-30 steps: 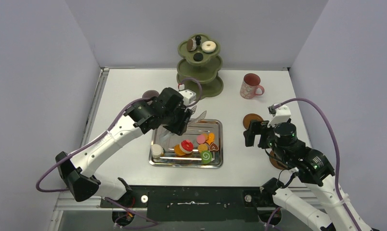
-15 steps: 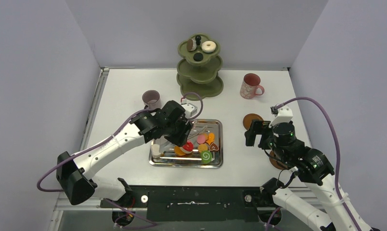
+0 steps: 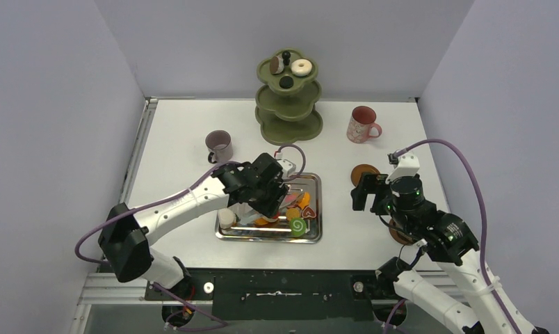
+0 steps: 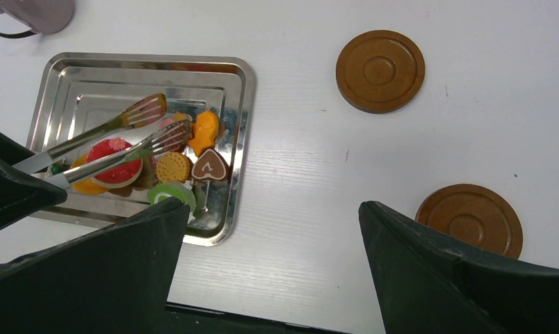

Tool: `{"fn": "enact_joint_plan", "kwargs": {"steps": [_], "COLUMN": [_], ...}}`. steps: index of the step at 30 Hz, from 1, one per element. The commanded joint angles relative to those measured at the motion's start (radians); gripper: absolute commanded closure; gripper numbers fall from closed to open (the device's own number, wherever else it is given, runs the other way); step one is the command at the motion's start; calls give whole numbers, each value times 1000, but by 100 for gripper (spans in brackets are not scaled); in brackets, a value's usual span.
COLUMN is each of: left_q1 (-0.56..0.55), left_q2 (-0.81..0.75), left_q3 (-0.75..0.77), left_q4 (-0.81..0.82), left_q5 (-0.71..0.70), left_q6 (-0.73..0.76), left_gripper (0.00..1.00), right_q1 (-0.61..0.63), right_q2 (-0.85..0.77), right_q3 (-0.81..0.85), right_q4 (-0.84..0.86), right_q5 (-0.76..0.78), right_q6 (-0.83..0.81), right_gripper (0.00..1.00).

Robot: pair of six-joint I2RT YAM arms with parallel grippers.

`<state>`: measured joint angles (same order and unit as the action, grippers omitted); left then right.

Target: Serve the afternoon tea

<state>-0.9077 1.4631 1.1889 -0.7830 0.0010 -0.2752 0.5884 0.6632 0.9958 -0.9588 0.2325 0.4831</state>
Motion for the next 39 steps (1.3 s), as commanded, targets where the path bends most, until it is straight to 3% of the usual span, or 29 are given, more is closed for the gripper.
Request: {"fn": "enact_joint_plan", "kwargs": {"steps": [1,13,17,39], "left_q1": [-19,-36,-37,-28], "left_q2": [19,26,16,-203], "left_q3": [31,1,6,0], "left_q4": [50,51,41,27], "left_q5": [-36,-50,-45,-193], "left_q6": [-17,-39,-52,-151], "left_gripper": [56,58,68,70], "right_q1": [-6,-6,-6,-6], "right_q2": [13,14,14,-4], "right_q3": [4,-28,-28,-34], "right_q4": [75,109,114,111], "right_q5": [-3,-7,-7,-18], "right_q6": [-9,-21,-30,-31], "right_gripper": [0,0,0,0]}}
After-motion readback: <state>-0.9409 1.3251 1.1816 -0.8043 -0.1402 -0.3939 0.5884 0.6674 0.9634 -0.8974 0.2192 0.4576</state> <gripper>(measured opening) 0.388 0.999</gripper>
